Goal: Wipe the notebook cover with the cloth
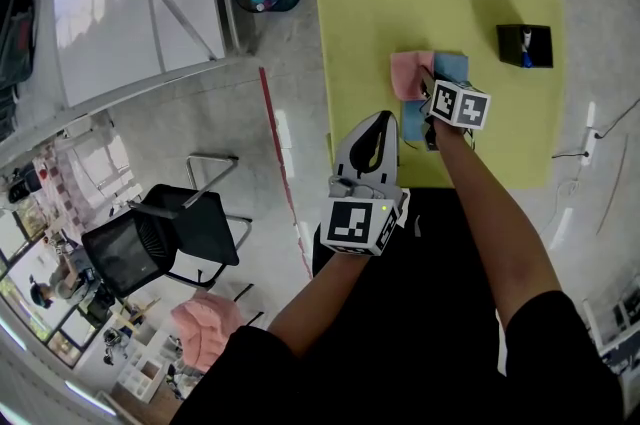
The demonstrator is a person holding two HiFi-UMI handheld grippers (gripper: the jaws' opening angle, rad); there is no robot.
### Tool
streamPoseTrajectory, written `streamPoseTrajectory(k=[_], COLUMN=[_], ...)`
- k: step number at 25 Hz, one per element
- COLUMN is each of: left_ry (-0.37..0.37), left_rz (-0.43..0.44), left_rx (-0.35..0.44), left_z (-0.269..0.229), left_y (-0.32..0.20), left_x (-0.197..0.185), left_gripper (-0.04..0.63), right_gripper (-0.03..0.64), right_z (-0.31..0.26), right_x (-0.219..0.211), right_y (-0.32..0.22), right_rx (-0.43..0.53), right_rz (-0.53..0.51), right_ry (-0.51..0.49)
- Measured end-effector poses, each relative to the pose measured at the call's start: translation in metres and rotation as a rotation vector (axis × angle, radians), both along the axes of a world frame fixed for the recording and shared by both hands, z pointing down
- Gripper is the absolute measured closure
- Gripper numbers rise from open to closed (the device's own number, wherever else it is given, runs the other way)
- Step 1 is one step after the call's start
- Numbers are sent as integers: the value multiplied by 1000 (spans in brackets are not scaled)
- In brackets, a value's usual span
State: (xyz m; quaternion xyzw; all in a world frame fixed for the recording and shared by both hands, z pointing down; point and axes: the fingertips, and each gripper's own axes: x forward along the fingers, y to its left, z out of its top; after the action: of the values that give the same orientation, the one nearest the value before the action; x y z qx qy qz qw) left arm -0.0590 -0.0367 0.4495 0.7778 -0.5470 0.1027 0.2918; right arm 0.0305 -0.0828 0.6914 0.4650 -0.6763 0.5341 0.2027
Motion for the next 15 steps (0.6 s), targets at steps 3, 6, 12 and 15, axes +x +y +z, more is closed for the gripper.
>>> streamPoseTrajectory(k=[3, 6, 12, 15], left_ry=[-4, -8, 4, 4], left_rz=[1, 2, -5, 0], left_rx=[2, 2, -4, 2], left_z=[0, 0, 0, -1], left_y=[2, 4, 7, 6], left_x=[4, 7, 17, 24], left_gripper=[580, 580, 580, 580], right_gripper=[580, 580, 580, 580], right_z=[1, 0, 1, 3], right_x=[5, 8, 17, 20], right_y=[2, 2, 6, 6], right_rx=[-2, 0, 0, -2], right_rz=[3, 2, 9, 8], right_ry=[-2, -4, -12, -23])
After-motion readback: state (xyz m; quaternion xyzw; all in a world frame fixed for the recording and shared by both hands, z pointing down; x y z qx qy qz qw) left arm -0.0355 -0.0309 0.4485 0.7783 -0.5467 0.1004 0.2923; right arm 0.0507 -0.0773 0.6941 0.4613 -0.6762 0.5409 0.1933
